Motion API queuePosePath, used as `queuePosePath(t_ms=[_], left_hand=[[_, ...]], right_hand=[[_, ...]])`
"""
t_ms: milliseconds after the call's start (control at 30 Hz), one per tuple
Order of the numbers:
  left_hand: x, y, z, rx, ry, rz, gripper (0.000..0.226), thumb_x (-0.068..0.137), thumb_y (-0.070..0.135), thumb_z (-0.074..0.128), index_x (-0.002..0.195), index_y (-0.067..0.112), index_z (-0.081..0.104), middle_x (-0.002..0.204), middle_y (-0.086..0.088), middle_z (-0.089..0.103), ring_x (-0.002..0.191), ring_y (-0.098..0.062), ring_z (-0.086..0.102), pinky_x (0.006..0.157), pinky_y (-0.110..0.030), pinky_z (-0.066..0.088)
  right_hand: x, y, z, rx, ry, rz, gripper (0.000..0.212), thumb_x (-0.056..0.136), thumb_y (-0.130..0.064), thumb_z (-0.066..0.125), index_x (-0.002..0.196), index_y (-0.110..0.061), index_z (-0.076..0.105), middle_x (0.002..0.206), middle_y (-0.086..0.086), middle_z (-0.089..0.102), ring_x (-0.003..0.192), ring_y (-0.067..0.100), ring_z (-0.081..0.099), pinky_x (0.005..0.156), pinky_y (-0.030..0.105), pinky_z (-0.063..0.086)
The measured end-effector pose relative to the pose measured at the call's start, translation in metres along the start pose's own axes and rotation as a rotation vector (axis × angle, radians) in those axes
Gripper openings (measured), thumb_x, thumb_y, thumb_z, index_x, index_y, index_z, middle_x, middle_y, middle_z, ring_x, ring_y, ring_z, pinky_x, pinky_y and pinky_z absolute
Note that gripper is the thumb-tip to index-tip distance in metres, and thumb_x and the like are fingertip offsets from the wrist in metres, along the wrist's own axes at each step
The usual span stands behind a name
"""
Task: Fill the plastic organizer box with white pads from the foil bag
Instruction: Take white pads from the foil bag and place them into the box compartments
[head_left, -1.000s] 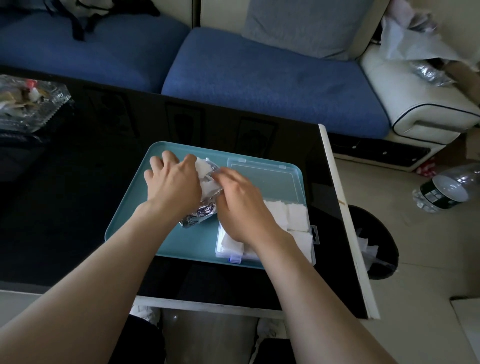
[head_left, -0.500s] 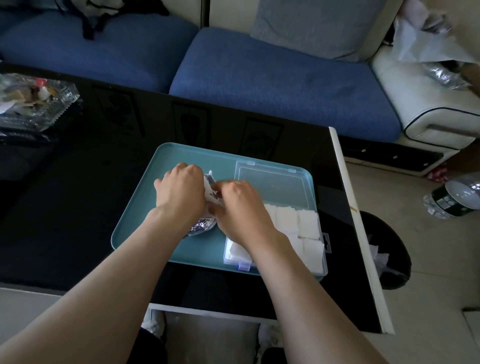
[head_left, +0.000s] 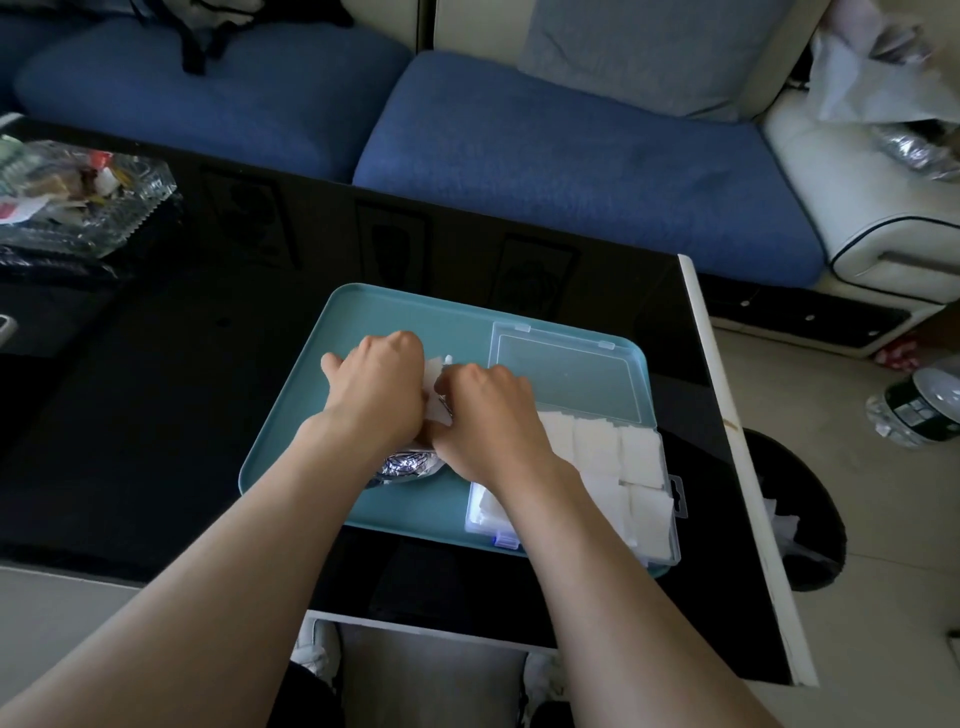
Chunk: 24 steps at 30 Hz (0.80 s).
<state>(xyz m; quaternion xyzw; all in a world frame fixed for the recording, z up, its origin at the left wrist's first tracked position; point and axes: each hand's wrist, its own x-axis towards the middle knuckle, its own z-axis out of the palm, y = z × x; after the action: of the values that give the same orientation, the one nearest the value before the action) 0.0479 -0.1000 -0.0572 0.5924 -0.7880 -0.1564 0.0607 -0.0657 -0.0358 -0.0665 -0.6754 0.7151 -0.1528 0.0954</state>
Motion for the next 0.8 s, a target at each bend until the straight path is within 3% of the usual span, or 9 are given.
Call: queuePosePath(t_ms=[100, 267, 367, 500, 567, 633, 800], left_hand=[[-0.002, 0.000, -0.004, 0.003, -0.006, 0.019, 0.018, 0.078, 0.009, 0.067, 0.093, 0.017, 0.062, 0.091, -0.001, 0.064, 0.092, -0.030, 0.061, 0.077, -0.040, 0.024], [0.000, -0.003, -0.018, -0.258, 0.053, -0.053, 0.027, 0.091, 0.005, 0.057, 0.118, 0.010, 0.058, 0.114, -0.012, 0.060, 0.100, -0.031, 0.045, 0.087, -0.044, 0.042], [-0.001, -0.006, -0.022, -0.334, 0.079, -0.091, 0.029, 0.095, 0.003, 0.054, 0.125, 0.004, 0.054, 0.119, -0.019, 0.058, 0.098, -0.031, 0.043, 0.080, -0.043, 0.042], [-0.004, -0.002, -0.025, -0.344, 0.030, -0.122, 0.023, 0.094, 0.001, 0.050, 0.118, 0.000, 0.051, 0.115, -0.024, 0.058, 0.095, -0.036, 0.050, 0.076, -0.043, 0.042], [-0.005, -0.001, -0.025, -0.312, 0.008, -0.122, 0.028, 0.093, 0.002, 0.053, 0.121, 0.003, 0.052, 0.118, -0.023, 0.058, 0.096, -0.035, 0.047, 0.083, -0.048, 0.045], [-0.006, -0.001, -0.027, -0.272, 0.000, -0.122, 0.032, 0.092, 0.003, 0.053, 0.123, 0.008, 0.053, 0.117, -0.017, 0.058, 0.097, -0.034, 0.046, 0.090, -0.051, 0.045], [-0.006, -0.005, -0.030, -0.334, 0.073, -0.100, 0.031, 0.092, 0.001, 0.055, 0.115, 0.019, 0.068, 0.099, -0.006, 0.059, 0.102, -0.038, 0.059, 0.093, -0.057, 0.051]], right_hand=[[0.004, 0.000, 0.006, -0.007, 0.021, 0.007, 0.006, 0.084, -0.025, 0.062, 0.087, -0.024, 0.057, 0.079, 0.001, 0.065, 0.085, 0.036, 0.059, 0.070, 0.039, 0.031], [0.005, 0.000, 0.007, 0.060, 0.013, 0.039, 0.019, 0.083, -0.029, 0.066, 0.099, -0.019, 0.063, 0.087, 0.001, 0.070, 0.094, 0.034, 0.060, 0.078, 0.041, 0.038], [0.005, -0.006, 0.008, 0.058, 0.000, 0.041, 0.022, 0.085, -0.036, 0.062, 0.101, -0.020, 0.063, 0.086, 0.002, 0.069, 0.096, 0.036, 0.057, 0.079, 0.042, 0.039], [0.007, -0.013, 0.011, 0.049, -0.008, 0.079, 0.020, 0.089, -0.037, 0.060, 0.100, -0.023, 0.068, 0.083, 0.002, 0.069, 0.093, 0.034, 0.056, 0.081, 0.042, 0.039], [0.009, -0.013, 0.011, 0.028, -0.014, 0.102, 0.012, 0.090, -0.029, 0.059, 0.090, -0.024, 0.070, 0.077, 0.000, 0.066, 0.090, 0.035, 0.059, 0.079, 0.041, 0.041], [0.009, -0.012, 0.009, 0.022, -0.016, 0.128, 0.019, 0.089, -0.014, 0.060, 0.090, -0.026, 0.075, 0.076, 0.000, 0.068, 0.088, 0.034, 0.062, 0.079, 0.041, 0.043], [0.011, -0.004, -0.004, 0.335, 0.132, 0.201, 0.024, 0.095, -0.012, 0.062, 0.107, -0.025, 0.080, 0.103, -0.002, 0.079, 0.102, 0.027, 0.069, 0.092, 0.044, 0.055]])
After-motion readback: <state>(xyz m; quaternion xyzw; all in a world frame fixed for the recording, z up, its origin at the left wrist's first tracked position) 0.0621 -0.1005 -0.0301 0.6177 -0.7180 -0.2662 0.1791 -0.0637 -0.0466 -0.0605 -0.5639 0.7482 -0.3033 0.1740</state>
